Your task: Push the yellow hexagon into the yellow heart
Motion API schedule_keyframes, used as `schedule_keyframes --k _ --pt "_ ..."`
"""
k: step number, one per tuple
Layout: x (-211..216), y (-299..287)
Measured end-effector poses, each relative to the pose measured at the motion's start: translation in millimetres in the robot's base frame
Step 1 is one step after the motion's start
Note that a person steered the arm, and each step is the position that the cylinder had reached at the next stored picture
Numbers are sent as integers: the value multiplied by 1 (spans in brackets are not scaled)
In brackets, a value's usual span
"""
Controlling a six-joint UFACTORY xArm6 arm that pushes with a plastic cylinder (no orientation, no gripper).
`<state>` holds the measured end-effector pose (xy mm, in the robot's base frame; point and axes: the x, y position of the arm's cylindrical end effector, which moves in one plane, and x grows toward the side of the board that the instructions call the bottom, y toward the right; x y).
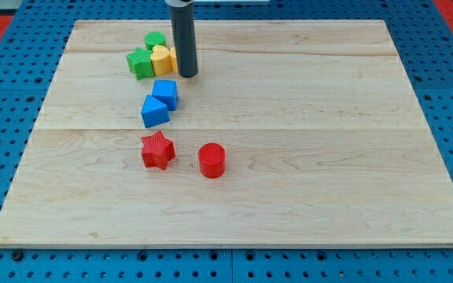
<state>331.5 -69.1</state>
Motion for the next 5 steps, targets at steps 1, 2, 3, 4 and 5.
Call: schedule_keyframes --k 1,2,3,4,5 --pt "3 20" --pt "3 24" --pt "3 24" --pt "4 19" --pt "6 6"
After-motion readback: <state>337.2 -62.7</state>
